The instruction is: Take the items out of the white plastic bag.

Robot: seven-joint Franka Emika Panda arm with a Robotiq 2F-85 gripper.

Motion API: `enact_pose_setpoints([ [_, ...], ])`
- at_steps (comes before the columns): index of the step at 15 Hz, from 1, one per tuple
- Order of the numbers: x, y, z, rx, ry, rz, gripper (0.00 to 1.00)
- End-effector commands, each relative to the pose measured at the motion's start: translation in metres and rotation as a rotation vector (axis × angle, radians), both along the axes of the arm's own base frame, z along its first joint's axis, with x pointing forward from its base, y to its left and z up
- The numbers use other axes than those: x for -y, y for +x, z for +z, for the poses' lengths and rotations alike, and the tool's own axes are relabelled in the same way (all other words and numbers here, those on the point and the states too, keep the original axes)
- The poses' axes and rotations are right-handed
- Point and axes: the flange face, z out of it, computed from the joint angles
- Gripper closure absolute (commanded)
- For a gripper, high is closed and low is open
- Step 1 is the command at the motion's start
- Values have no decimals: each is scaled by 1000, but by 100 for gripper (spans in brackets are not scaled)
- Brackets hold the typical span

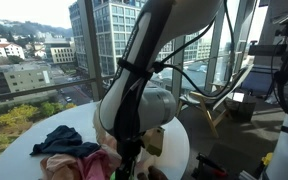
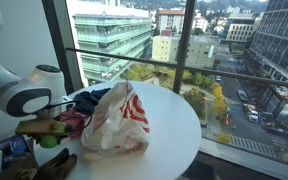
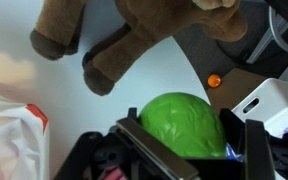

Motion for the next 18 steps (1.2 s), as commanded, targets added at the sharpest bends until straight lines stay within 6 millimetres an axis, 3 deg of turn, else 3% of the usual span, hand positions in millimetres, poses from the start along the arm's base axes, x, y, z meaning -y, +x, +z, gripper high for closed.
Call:
enact_pose_setpoints([
  [1,-18,-15,-3,119,26,29,44],
  [5,-36,-26,-6,212,22,68,44],
  [6,-40,-27,-7,231,23,75,5],
  [8,-36,-32,-10,234,7,84,0],
  [12,-26,-39,-9,246,-20,54,0],
  [14,-24,-31,-8,237,-14,24,0],
  [18,-17,-16,20,292,5,-52,0],
])
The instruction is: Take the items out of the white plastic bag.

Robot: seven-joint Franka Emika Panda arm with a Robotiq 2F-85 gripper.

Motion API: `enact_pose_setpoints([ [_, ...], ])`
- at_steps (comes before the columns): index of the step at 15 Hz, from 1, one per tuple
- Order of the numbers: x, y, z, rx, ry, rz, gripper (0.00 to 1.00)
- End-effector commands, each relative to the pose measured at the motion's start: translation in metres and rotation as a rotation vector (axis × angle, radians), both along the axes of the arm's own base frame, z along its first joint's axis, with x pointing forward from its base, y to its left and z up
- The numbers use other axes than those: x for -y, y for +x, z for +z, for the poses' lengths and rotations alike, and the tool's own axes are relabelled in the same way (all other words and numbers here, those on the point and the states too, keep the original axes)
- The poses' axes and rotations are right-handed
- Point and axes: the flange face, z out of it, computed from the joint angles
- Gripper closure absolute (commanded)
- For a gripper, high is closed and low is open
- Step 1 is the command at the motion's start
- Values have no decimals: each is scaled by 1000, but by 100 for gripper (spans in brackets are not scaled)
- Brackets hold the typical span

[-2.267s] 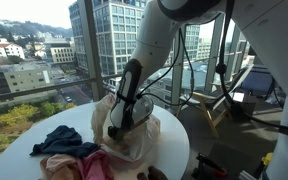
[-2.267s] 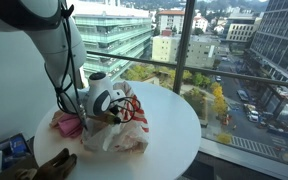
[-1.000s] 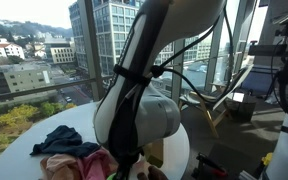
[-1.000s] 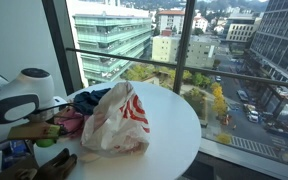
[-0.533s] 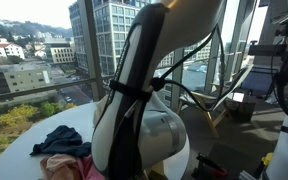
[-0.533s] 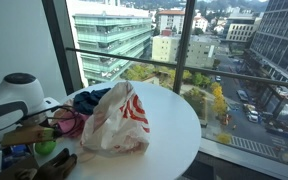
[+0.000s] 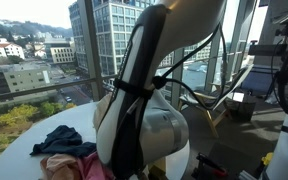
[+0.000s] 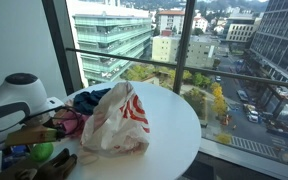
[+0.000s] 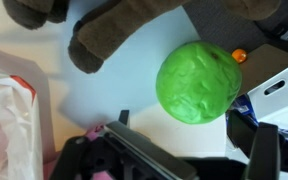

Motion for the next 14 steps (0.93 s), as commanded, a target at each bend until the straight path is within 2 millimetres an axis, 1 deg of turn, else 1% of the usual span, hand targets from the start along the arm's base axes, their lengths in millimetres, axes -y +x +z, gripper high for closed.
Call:
enact_pose_setpoints([
  [1,7,15,35,72,24,-79,0],
  [3,13,28,54,107,41,-136,0],
  [4,19,33,63,129,40,-165,0],
  [6,35,37,77,165,26,-219,0],
  [7,49,35,82,181,7,-248,0],
  [9,75,28,87,205,-30,-306,0],
  [10,93,53,79,224,-27,-324,0],
  [12,119,55,80,238,-43,-393,0],
  [14,137,59,87,255,-43,-459,0],
])
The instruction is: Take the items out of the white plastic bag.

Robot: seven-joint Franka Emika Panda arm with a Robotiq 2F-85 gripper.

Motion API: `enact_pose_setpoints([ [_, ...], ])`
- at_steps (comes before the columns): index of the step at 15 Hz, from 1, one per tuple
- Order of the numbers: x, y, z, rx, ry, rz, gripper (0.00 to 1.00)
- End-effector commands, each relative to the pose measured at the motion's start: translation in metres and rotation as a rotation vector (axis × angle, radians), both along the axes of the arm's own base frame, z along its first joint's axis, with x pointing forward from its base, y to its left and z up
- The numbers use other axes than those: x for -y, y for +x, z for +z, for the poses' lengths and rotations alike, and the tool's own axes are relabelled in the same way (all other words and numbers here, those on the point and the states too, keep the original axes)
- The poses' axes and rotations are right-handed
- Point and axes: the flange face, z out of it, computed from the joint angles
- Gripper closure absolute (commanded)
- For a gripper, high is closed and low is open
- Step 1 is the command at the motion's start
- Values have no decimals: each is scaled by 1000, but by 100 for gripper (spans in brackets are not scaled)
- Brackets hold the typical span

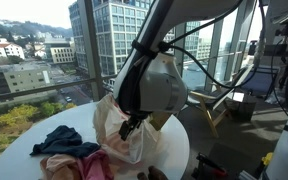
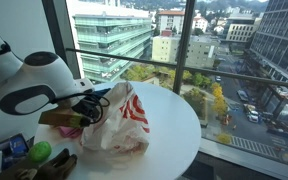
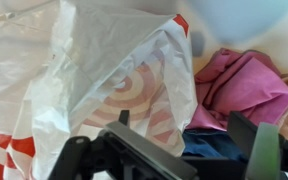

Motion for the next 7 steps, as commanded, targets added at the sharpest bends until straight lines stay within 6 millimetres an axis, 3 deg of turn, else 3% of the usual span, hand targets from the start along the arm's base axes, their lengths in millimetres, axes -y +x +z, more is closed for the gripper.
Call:
enact_pose_setpoints([
  [1,29,5,12,50,-17,-90,0],
  [7,52,6,23,97,-24,-184,0],
])
